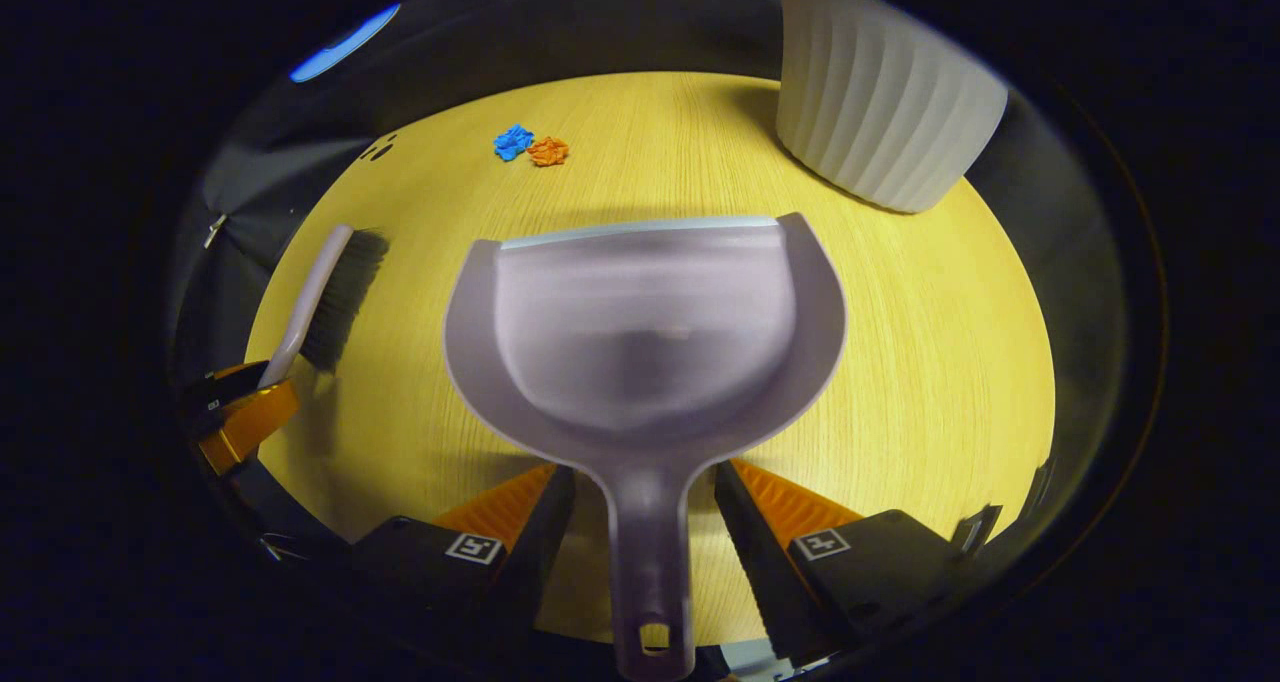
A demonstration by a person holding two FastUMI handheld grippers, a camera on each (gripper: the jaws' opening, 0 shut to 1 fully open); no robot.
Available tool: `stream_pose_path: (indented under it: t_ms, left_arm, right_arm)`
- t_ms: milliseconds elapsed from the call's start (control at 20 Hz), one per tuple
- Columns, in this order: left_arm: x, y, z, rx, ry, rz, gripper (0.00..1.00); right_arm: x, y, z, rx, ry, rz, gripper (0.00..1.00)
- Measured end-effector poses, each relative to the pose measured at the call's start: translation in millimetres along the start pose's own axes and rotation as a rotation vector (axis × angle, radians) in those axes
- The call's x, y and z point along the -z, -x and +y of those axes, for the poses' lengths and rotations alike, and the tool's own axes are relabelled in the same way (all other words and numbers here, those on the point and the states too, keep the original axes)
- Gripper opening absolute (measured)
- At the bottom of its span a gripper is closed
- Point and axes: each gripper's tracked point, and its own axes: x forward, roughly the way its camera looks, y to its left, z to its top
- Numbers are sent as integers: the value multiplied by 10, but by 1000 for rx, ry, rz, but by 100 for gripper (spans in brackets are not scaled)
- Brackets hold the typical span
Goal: Pick up the small broom and dustpan from the desktop, sweep the trash into the dustpan with the broom, and then empty the trash into the garbage bin.
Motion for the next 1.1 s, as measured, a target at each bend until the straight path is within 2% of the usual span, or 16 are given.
stream_pose_path:
  t_ms: [250,350,450,500,550,600,700,750,800,850,1000,1050,1100]
  left_arm:
    - [34,-240,80,4,19,102,94]
    - [32,-296,82,4,16,120,94]
    - [36,-346,75,-3,6,137,94]
    - [45,-387,70,-7,1,147,94]
    - [45,-415,69,-11,-2,155,93]
    - [49,-446,73,-15,-3,162,93]
    - [14,-497,116,-38,-8,156,90]
    - [-6,-521,115,-41,-15,156,84]
    - [-2,-526,132,-50,-27,161,82]
    - [0,-532,160,-70,-41,171,76]
    - [-47,-587,129,-70,-74,164,61]
    - [-66,-587,113,-66,-79,165,51]
    - [-55,-600,120,-66,-85,171,47]
  right_arm:
    - [-11,-23,-69,20,-21,16,62]
    - [-8,-41,-90,28,-17,22,54]
    - [3,-49,-129,49,15,29,52]
    - [0,-40,-119,52,29,32,42]
    - [7,-48,-112,49,45,37,37]
    - [11,-49,-104,46,46,42,40]
    - [5,-40,-105,32,43,48,39]
    - [1,-40,-102,22,46,52,39]
    - [3,-27,-95,14,42,55,35]
    - [-2,-35,-90,8,39,56,39]
    - [3,-33,-93,-5,40,63,39]
    - [1,-37,-95,-8,38,65,43]
    - [5,-35,-89,-14,40,70,39]
